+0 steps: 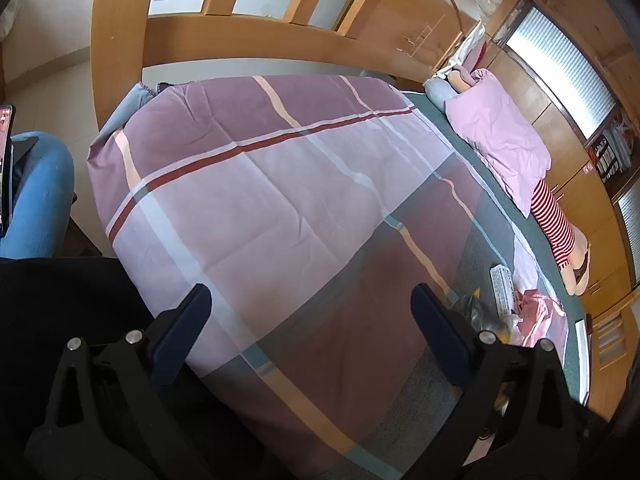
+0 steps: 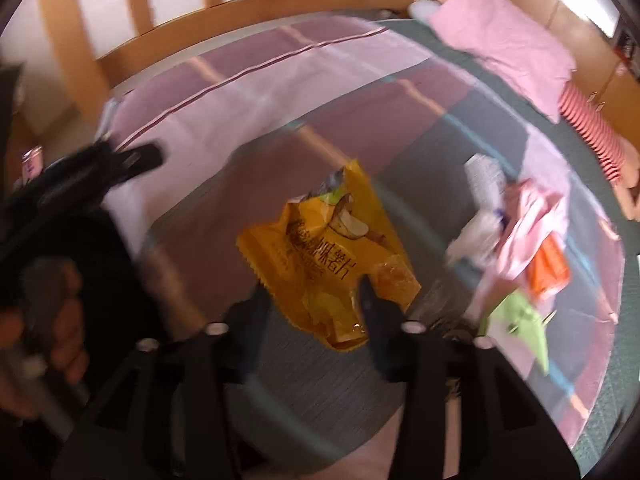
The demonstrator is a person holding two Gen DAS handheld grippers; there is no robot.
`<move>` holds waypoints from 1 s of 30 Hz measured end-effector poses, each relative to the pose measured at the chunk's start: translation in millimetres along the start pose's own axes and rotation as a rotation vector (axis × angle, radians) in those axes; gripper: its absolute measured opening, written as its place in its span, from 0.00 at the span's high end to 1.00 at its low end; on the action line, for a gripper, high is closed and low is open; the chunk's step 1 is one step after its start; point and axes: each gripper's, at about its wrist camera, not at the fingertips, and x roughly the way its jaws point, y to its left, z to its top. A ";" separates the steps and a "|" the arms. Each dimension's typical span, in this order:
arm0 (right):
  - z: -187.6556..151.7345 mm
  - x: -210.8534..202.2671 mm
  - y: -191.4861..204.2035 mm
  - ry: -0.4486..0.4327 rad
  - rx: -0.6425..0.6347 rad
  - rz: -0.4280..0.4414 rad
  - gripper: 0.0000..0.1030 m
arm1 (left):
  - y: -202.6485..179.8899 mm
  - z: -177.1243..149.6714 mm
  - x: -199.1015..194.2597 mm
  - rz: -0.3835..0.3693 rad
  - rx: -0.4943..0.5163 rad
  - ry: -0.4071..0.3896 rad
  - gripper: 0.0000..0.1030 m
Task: Collect trash
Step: 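Grasp the yellow chip bag with the right gripper, then set the yellow chip bag down and grasp the green cloth bag with the right gripper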
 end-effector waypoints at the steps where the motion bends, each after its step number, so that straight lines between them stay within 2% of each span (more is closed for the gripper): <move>1: -5.4 -3.8 2.7 -0.003 -0.015 0.014 0.48 | -1.3 -0.6 -0.1 0.002 0.008 -0.002 0.04; 7: -26.3 -27.4 4.6 -0.011 -0.024 0.151 0.38 | -3.6 0.0 1.6 0.003 0.023 -0.001 0.04; 12: -41.7 -47.9 -6.9 -0.039 -0.029 0.198 0.35 | -4.5 -0.4 1.8 0.001 0.028 0.002 0.04; 16: -49.2 -65.1 -37.6 -0.108 0.073 0.214 0.32 | -5.9 -0.8 2.8 0.000 0.034 0.006 0.04; 18: -48.7 -67.5 -59.6 -0.150 0.182 0.155 0.29 | -6.6 -1.4 3.1 -0.002 0.035 0.008 0.04; 20: -43.7 -60.5 -84.1 -0.159 0.310 0.055 0.29 | -7.2 -1.9 4.1 -0.014 0.035 0.019 0.04; 24: -30.3 -29.0 -127.8 -0.101 0.527 -0.189 0.29 | -13.4 -5.9 4.5 -0.074 0.057 0.053 0.04; 25: -27.2 -19.3 -135.9 -0.081 0.543 -0.264 0.29 | -16.4 -7.1 3.9 -0.088 0.076 0.056 0.04; 27: -25.5 1.6 -148.2 -0.020 0.522 -0.355 0.29 | -22.3 -8.7 3.5 -0.109 0.113 0.063 0.04; 30: -32.2 36.8 -164.8 0.108 0.522 -0.390 0.29 | -27.3 -12.8 10.8 -0.140 0.137 0.116 0.04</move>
